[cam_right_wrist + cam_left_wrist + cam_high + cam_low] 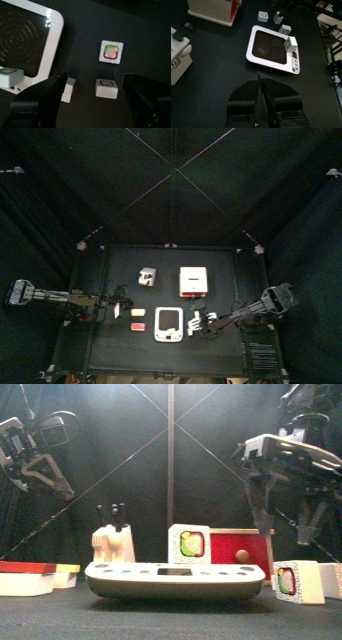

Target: Grab sushi piece off stove

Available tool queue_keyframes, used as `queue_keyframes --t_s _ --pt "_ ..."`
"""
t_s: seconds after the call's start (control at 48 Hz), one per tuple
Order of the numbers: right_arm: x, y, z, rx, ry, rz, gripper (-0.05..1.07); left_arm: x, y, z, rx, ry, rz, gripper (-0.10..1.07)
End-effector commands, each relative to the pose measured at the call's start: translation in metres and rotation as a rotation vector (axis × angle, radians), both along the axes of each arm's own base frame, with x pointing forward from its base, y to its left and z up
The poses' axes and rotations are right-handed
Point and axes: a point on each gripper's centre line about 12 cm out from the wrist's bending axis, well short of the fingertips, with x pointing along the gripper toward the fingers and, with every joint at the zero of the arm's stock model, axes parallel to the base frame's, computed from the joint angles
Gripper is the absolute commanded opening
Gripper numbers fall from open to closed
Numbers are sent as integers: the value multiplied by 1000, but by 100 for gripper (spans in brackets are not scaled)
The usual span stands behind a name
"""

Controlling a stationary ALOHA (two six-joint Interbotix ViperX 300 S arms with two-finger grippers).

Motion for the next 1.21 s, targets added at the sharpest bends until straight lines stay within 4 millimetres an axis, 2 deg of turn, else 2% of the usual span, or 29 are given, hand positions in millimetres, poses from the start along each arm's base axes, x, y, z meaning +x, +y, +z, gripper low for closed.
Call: queue_keyframes --t_s 0.0,0.125,0.292,0.604,0.854,1.188 --pt "8 5 22 -9 -94 81 104 3 1 5 0 -15 2 50" --pt "24 15 24 -20 -164 224 104 3 1 5 0 -15 2 50" --pt "53 32 15 -49 -227 415 104 3 0 5 -1 -16 -1 50" --pt "84 51 14 -167 -209 633 104 2 1 3 -10 -9 7 50" --pt "98 58 3 -197 -168 695 104 2 1 4 -10 -12 7 50" --pt "100 58 -8 -194 -139 693 101 2 0 3 -9 -12 5 50"
